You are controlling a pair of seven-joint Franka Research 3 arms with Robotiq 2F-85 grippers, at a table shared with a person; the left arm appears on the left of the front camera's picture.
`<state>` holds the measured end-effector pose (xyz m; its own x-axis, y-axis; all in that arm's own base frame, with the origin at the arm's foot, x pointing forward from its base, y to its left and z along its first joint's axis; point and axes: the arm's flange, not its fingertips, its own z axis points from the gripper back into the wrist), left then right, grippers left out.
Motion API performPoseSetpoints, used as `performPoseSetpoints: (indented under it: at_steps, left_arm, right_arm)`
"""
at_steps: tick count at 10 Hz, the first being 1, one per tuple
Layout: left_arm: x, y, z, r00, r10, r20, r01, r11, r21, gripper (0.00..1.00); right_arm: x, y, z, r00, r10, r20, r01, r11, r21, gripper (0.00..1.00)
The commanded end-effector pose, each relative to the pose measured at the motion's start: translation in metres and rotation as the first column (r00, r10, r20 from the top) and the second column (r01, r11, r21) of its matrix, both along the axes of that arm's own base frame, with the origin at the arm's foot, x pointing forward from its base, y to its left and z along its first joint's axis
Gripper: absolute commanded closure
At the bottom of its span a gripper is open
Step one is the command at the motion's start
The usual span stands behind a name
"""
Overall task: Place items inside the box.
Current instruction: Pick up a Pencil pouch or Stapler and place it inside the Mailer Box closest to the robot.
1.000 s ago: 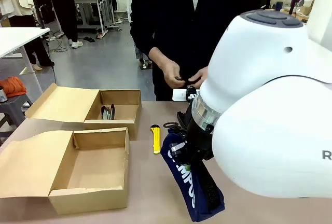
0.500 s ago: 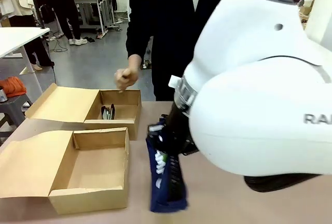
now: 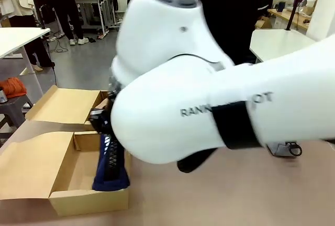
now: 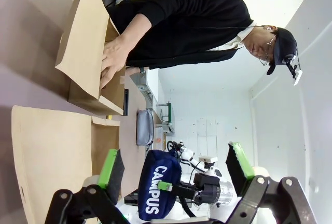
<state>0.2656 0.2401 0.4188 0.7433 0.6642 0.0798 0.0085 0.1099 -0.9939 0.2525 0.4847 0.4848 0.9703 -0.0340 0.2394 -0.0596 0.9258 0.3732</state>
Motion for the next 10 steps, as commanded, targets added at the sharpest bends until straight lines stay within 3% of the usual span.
performPoseSetpoints:
  at_steps: [1, 2, 3, 6, 10]
  left_arm:
    - [-0.001, -0.002, 0.0, 1.0, 0.001, 0.028, -0.001, 1.0, -0.001, 0.0]
    - [-0.001, -0.002, 0.0, 1.0, 0.001, 0.028, -0.001, 1.0, -0.001, 0.0]
    - [-0.001, -0.002, 0.0, 1.0, 0.001, 0.028, -0.001, 1.0, -0.001, 0.0]
    - [-0.001, -0.002, 0.0, 1.0, 0.001, 0.028, -0.001, 1.0, -0.001, 0.0]
    - [-0.001, -0.002, 0.0, 1.0, 0.001, 0.028, -0.001, 1.0, -0.001, 0.0]
  right_arm:
    - [-0.003, -0.005, 0.005, 1.0, -0.009, 0.017, 0.009, 1.0, 0.0, 0.94]
    - [-0.009, -0.006, 0.009, 0.996, -0.049, 0.078, 0.042, 0.995, 0.09, 0.94]
    - [0.003, 0.011, 0.006, 0.985, -0.135, 0.108, 0.128, 0.989, 0.074, 0.94]
    - [0.042, 0.068, -0.009, 0.991, -0.125, 0.052, 0.122, 0.991, 0.057, 0.94]
    - [0.06, 0.109, -0.048, 0.997, -0.075, 0.004, 0.075, 0.997, 0.006, 0.94]
